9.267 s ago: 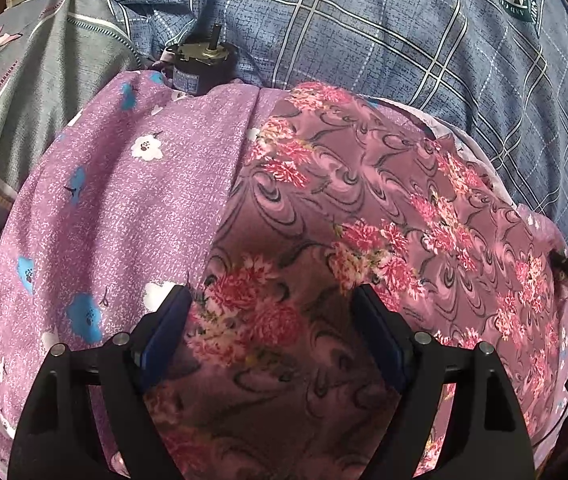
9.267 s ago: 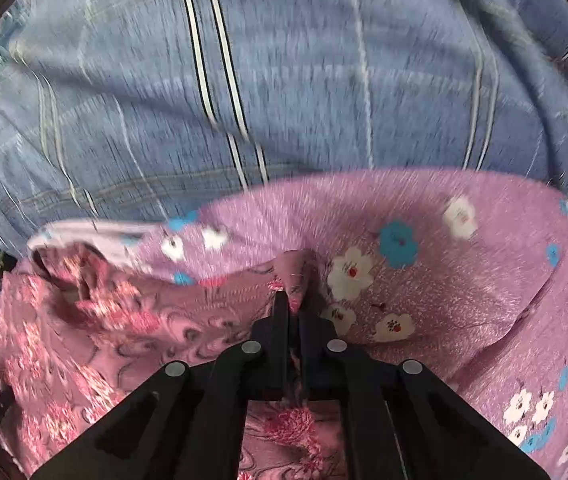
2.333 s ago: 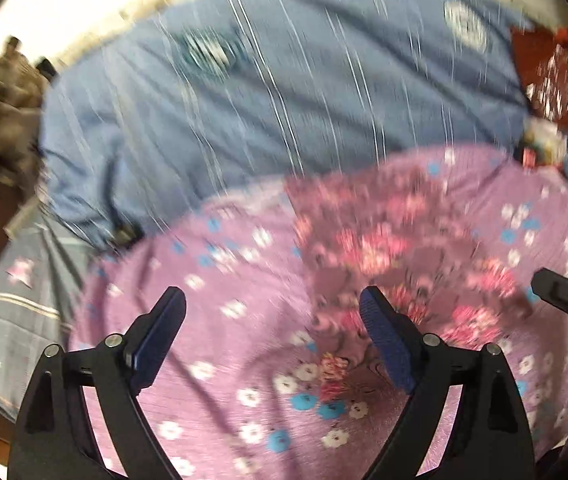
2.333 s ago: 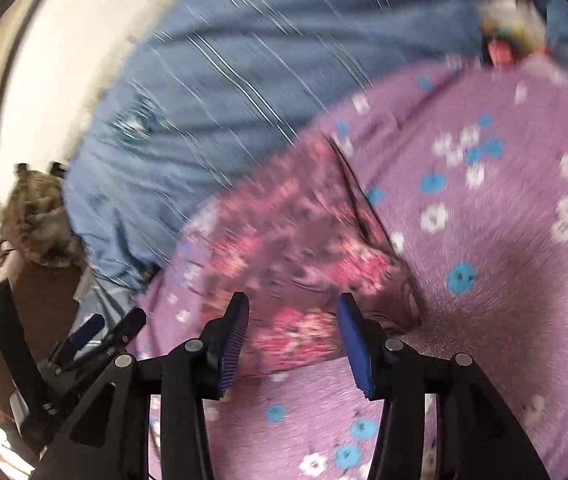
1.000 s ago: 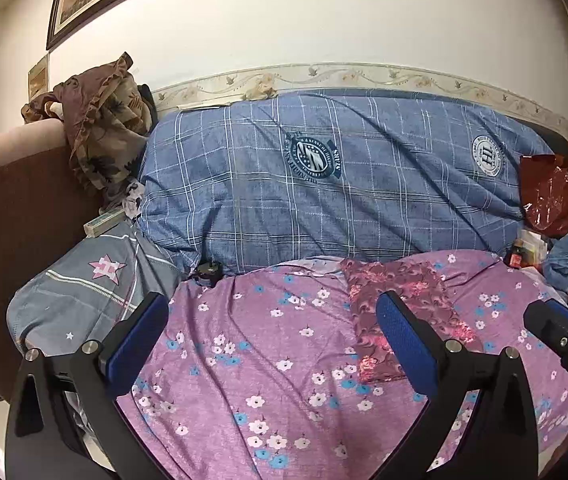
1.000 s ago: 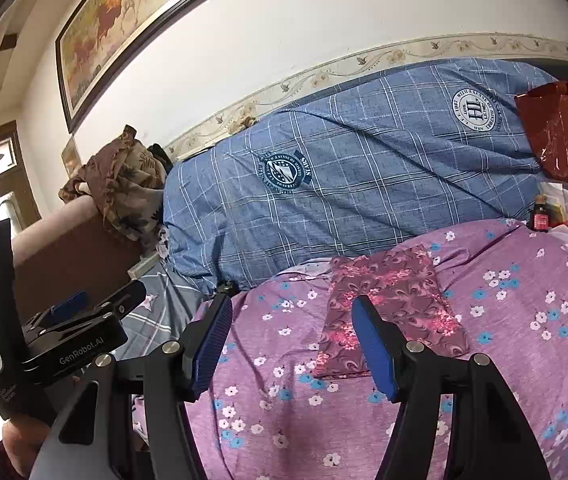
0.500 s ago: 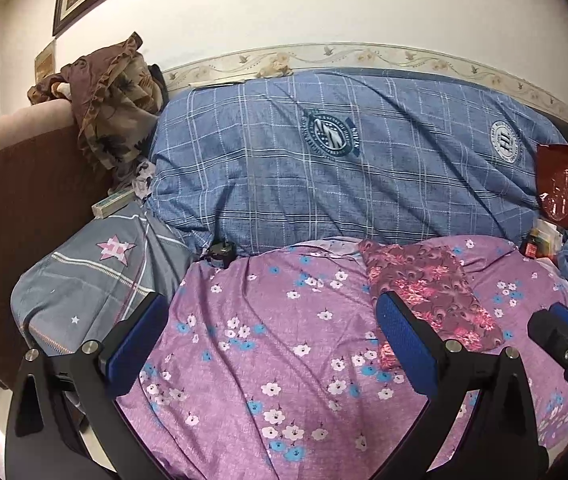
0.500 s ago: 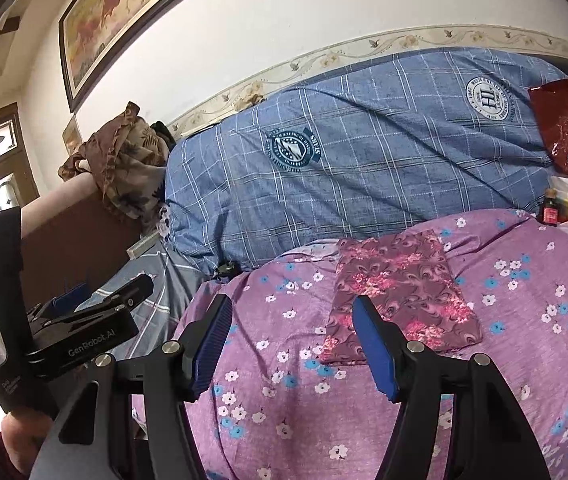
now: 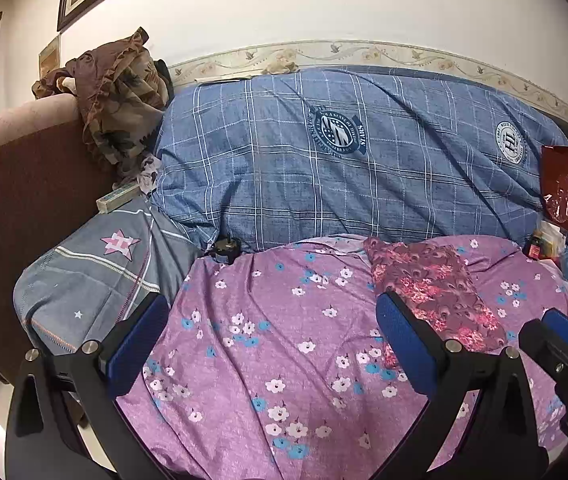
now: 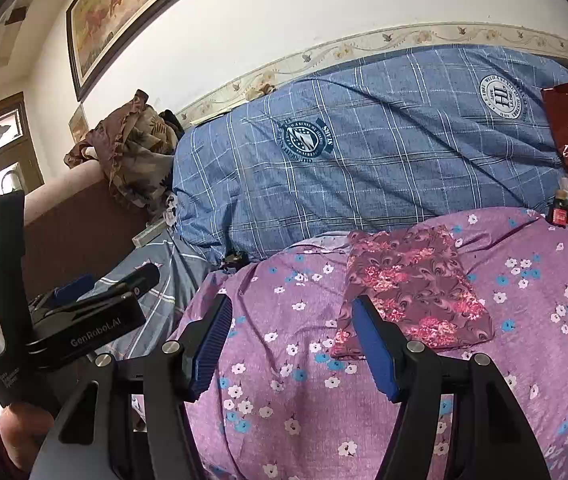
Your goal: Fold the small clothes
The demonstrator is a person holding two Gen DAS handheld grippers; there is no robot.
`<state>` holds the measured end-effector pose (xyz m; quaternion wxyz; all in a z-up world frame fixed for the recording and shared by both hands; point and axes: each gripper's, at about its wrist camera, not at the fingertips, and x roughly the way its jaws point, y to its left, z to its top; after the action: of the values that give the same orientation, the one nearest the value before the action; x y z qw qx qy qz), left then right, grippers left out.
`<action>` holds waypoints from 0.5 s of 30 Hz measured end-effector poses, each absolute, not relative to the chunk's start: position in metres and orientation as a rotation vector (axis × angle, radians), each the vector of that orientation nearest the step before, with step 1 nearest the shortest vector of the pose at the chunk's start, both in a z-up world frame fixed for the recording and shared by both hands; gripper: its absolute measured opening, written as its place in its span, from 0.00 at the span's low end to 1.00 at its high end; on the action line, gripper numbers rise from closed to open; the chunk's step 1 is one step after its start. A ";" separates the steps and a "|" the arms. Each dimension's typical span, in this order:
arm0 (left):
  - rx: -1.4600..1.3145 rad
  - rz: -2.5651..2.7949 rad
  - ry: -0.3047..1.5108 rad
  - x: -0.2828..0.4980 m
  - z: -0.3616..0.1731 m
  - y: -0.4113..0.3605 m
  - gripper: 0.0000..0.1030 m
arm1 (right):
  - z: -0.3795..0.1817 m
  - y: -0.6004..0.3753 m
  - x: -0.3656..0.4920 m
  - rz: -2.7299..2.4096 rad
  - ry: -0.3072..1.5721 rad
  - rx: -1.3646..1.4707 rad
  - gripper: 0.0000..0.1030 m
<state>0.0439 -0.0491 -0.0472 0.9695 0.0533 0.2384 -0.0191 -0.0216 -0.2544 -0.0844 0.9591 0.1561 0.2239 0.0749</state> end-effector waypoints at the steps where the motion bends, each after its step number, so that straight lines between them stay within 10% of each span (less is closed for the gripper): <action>1: 0.109 -0.041 0.482 0.043 -0.047 -0.050 1.00 | -0.083 -0.254 -0.023 0.146 0.450 0.316 0.63; 15: 0.084 -0.112 0.496 0.048 -0.053 -0.052 1.00 | -0.087 -0.266 -0.021 0.068 0.446 0.265 0.68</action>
<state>0.0481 -0.0523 -0.0534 0.9670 0.0414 0.2451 -0.0555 -0.0211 -0.2661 -0.0871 0.9659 0.1312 0.2206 0.0334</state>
